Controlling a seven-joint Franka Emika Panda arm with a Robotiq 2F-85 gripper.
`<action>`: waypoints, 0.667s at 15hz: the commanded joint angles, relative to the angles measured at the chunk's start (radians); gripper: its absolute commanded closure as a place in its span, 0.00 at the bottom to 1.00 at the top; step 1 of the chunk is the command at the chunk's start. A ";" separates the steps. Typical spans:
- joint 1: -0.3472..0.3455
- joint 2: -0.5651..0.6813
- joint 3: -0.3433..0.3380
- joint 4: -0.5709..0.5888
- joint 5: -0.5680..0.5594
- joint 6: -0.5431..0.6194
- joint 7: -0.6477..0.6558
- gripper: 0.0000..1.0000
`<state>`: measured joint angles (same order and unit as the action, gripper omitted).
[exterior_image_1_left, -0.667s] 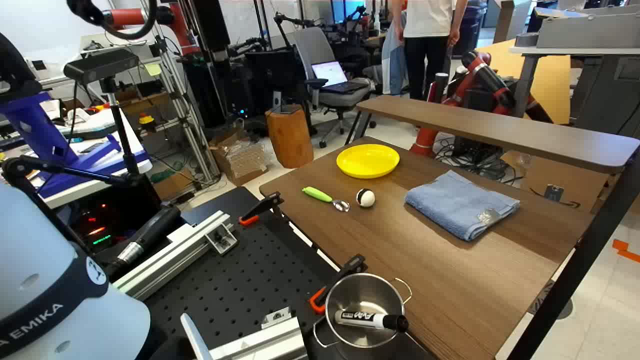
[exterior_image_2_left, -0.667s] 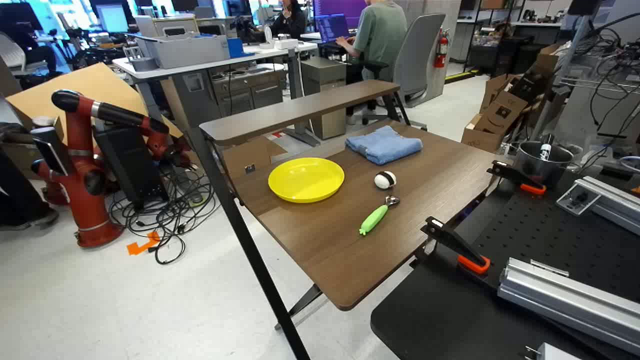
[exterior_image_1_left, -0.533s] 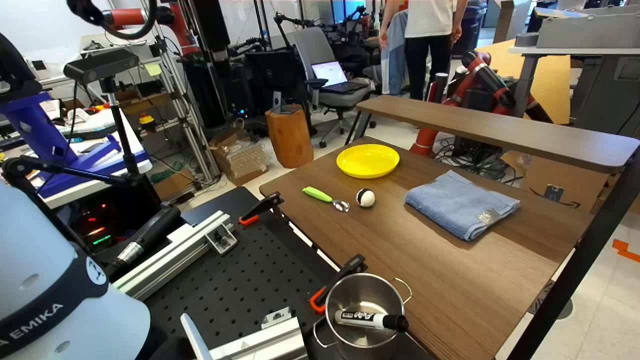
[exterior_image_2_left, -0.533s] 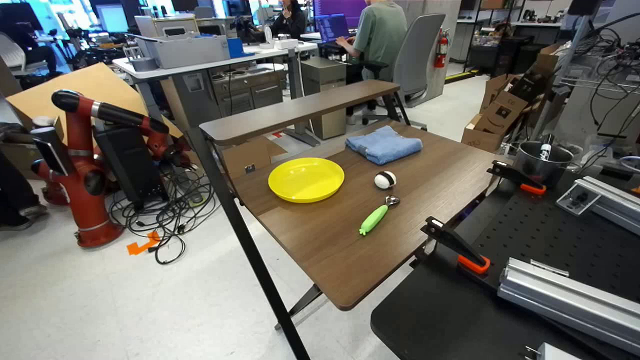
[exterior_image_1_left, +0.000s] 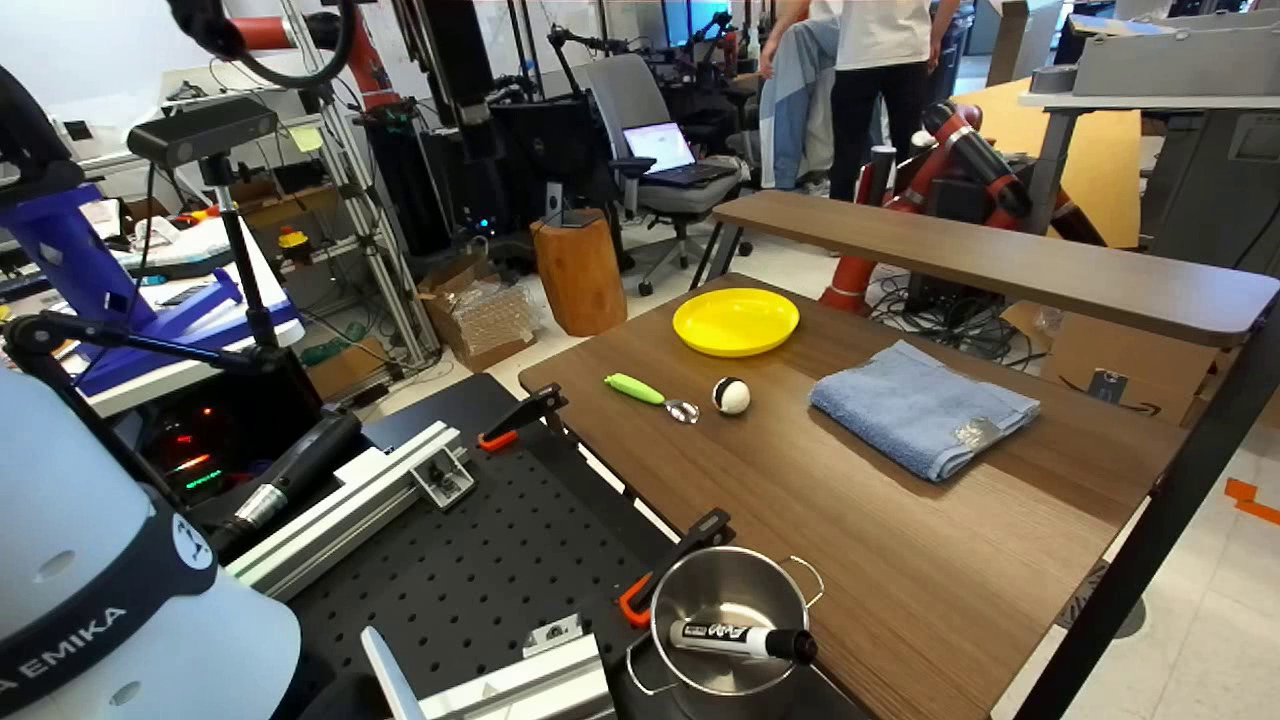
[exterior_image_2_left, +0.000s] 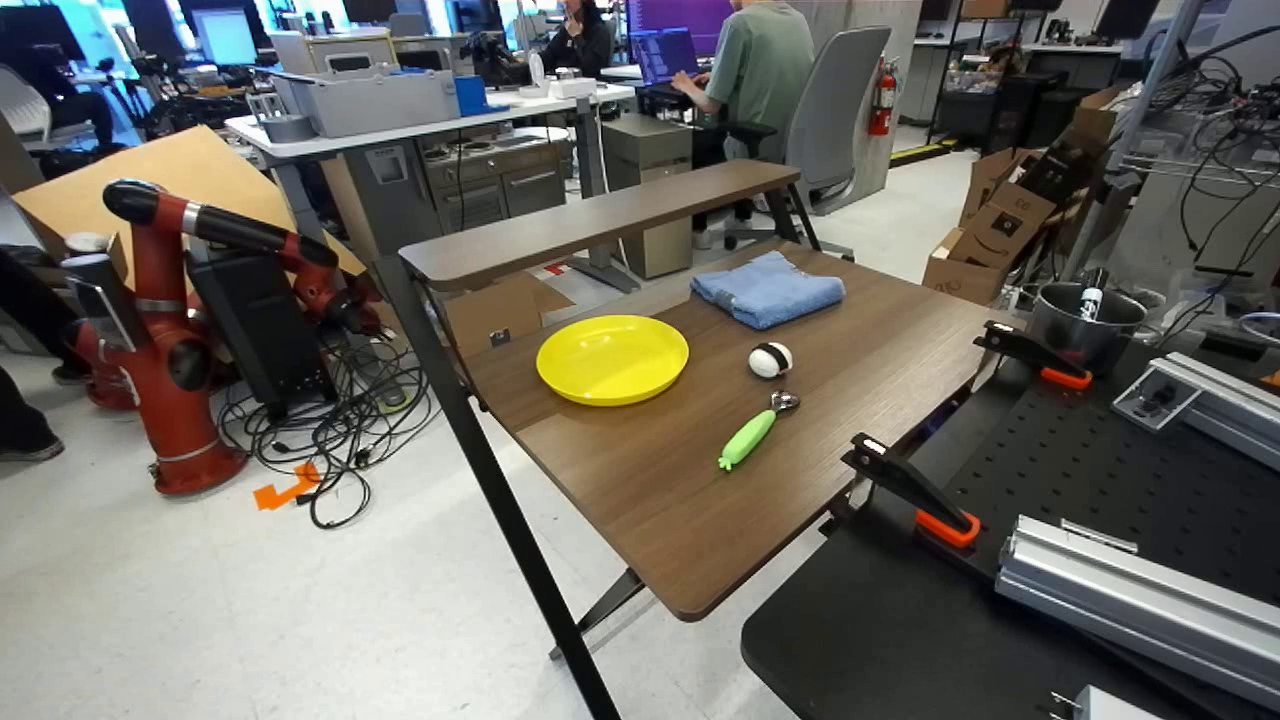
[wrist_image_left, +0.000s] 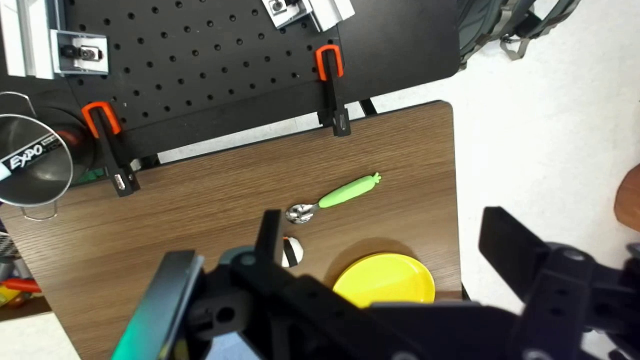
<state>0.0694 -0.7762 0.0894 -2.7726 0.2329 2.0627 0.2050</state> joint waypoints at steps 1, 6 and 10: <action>-0.033 0.115 -0.011 0.054 -0.013 0.050 -0.008 0.00; -0.087 0.326 -0.060 0.143 -0.018 0.177 -0.025 0.00; -0.121 0.544 -0.102 0.282 -0.010 0.246 -0.019 0.00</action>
<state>-0.0432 -0.3845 0.0104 -2.6019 0.2243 2.2896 0.1840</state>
